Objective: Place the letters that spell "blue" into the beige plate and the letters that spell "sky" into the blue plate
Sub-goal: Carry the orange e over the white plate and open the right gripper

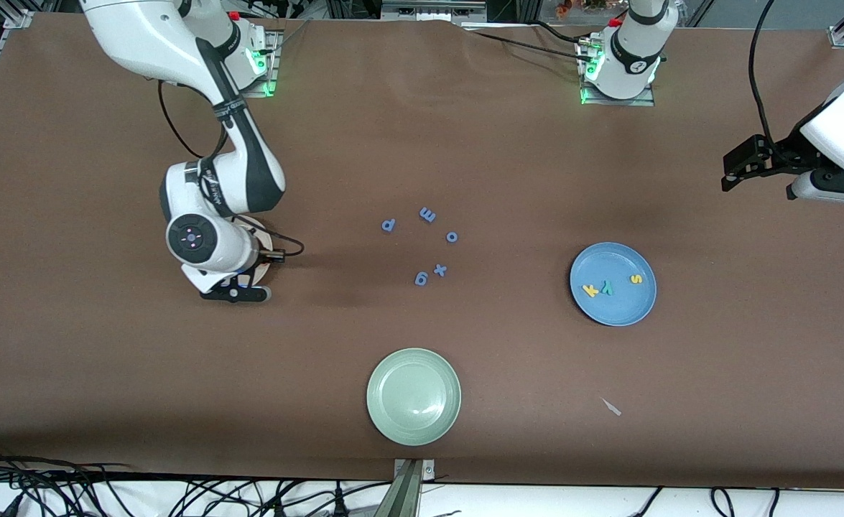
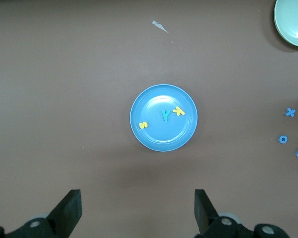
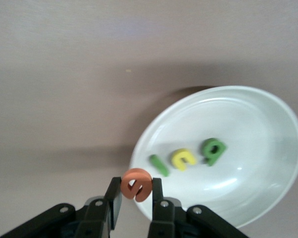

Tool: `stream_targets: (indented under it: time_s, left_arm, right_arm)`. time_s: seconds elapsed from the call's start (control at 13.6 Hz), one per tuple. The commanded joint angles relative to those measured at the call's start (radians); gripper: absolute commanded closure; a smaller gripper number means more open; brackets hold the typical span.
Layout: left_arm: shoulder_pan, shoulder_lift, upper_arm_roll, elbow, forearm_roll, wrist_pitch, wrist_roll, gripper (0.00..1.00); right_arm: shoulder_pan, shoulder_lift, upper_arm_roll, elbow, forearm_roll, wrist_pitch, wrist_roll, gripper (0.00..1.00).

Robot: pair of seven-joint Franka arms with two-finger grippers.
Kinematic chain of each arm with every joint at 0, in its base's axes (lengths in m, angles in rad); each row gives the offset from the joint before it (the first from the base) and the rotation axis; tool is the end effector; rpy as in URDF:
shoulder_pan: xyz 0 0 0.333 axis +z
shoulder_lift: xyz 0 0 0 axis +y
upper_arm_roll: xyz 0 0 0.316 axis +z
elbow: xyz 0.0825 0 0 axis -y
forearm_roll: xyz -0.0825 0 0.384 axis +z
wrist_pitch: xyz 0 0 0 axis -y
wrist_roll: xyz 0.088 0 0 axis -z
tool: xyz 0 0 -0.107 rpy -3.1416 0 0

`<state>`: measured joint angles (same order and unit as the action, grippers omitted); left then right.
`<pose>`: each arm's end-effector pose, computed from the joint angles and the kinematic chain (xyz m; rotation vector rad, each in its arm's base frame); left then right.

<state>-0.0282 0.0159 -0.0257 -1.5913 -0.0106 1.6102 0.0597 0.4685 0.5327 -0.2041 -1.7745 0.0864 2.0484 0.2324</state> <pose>0.5617 -0.0313 0.6094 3.1256 -0.1771 0.0048 0.6046 0.1774 0.2465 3.0276 -0.0038 -0.3501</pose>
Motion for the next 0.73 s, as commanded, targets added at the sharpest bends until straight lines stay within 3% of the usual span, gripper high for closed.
stream_targets:
  time_s: [0.0, 0.07, 0.29, 0.66]
  left_arm:
    - [0.004, -0.008, -0.002, -0.001, -0.014, -0.009, 0.002, 0.00]
    - [0.004, -0.008, -0.002, -0.001, -0.014, -0.009, 0.002, 0.00]
    - [0.004, -0.008, -0.002, -0.001, -0.014, -0.009, 0.005, 0.00]
    - [0.005, -0.008, -0.002, -0.001, -0.014, -0.009, 0.006, 0.00]
  right_arm:
    - [0.007, -0.005, -0.035, -0.002, 0.007, -0.030, -0.067, 0.48]
    - [0.007, -0.005, -0.041, 0.001, 0.007, -0.028, -0.062, 0.04]
    - [0.007, -0.010, -0.040, 0.044, 0.012, -0.056, -0.042, 0.00]
    - [0.012, -0.061, -0.032, 0.150, 0.013, -0.264, -0.033, 0.00]
